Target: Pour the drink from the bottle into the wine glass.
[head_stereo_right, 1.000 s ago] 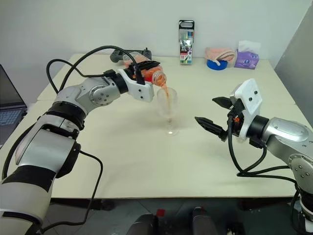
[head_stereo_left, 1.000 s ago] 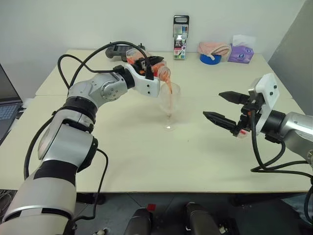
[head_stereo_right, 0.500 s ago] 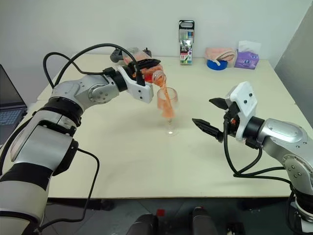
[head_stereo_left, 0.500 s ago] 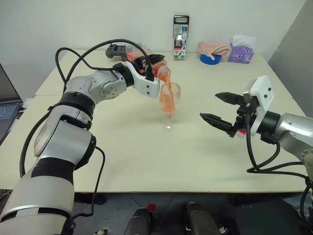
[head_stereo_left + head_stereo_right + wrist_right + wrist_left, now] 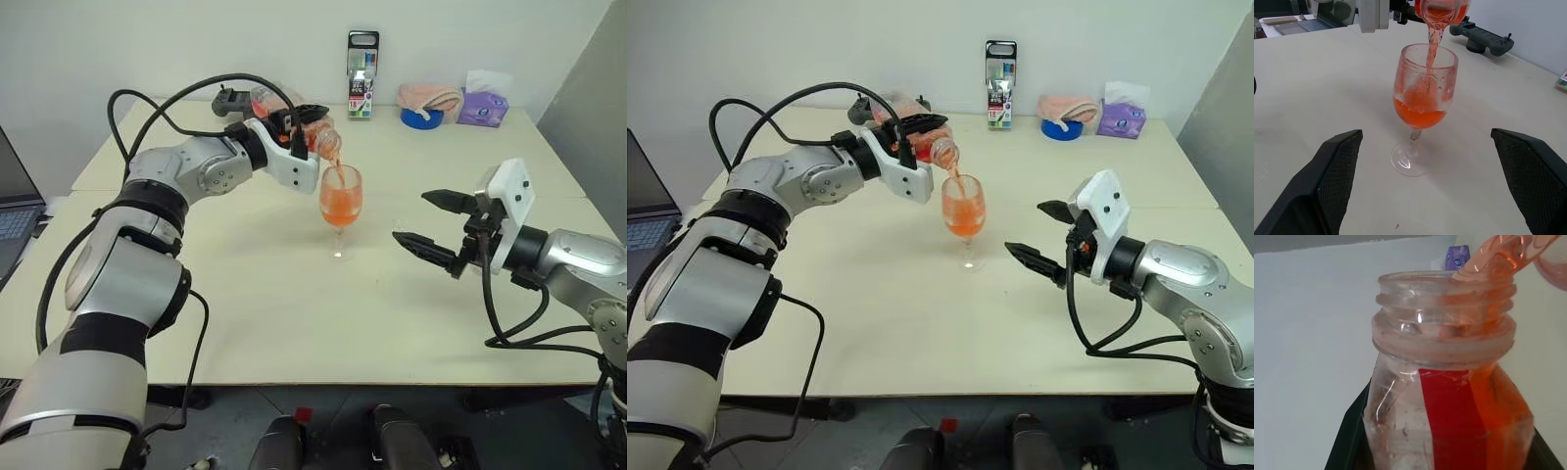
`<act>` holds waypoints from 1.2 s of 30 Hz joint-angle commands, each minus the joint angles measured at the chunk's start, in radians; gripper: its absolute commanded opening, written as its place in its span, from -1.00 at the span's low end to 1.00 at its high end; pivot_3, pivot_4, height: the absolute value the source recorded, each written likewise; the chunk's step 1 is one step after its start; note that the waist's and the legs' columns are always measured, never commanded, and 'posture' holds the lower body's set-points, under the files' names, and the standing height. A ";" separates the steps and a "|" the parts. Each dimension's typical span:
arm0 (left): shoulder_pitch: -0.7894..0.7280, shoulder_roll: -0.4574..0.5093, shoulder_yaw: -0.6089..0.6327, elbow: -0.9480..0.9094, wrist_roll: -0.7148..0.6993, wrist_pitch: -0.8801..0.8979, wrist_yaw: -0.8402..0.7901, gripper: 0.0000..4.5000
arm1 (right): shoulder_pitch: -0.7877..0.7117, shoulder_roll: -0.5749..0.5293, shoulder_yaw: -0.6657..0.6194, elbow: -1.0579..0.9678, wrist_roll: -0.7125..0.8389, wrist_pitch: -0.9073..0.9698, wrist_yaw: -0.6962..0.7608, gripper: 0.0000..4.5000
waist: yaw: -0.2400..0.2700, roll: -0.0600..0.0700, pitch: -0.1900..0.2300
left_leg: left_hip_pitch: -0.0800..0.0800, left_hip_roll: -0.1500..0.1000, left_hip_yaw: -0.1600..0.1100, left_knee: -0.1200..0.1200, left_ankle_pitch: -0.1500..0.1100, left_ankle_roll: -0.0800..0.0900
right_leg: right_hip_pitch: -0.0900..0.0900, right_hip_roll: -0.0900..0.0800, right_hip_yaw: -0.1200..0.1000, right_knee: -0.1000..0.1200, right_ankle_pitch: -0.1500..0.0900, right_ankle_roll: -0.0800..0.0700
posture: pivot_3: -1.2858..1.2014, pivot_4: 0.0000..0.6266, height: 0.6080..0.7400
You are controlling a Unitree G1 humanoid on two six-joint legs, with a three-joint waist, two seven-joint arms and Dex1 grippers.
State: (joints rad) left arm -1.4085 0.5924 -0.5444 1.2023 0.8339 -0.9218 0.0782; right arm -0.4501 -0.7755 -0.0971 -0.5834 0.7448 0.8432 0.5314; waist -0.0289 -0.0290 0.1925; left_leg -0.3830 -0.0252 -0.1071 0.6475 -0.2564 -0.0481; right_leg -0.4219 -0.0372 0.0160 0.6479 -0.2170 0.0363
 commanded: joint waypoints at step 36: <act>0.192 -0.122 0.609 -0.151 -0.915 0.407 -0.723 -0.27 | -0.143 0.088 0.058 0.055 -0.062 -0.065 0.070 1.00 | -0.005 0.000 0.000 | 0.001 0.000 -0.001 0.006 0.000 0.000 | -0.001 0.000 0.000 0.008 0.000 -0.001 | 0.03 -0.52 1.00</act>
State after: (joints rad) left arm -1.2325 0.4688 -0.0335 1.1244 0.0434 -0.6124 -0.6480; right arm -0.5710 -0.6910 -0.0387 -0.5193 0.6876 0.8052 0.5885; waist -0.0337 -0.0287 0.1923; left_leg -0.3821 -0.0249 -0.1082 0.6545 -0.2568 -0.0474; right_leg -0.4226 -0.0369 0.0159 0.6576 -0.2167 0.0356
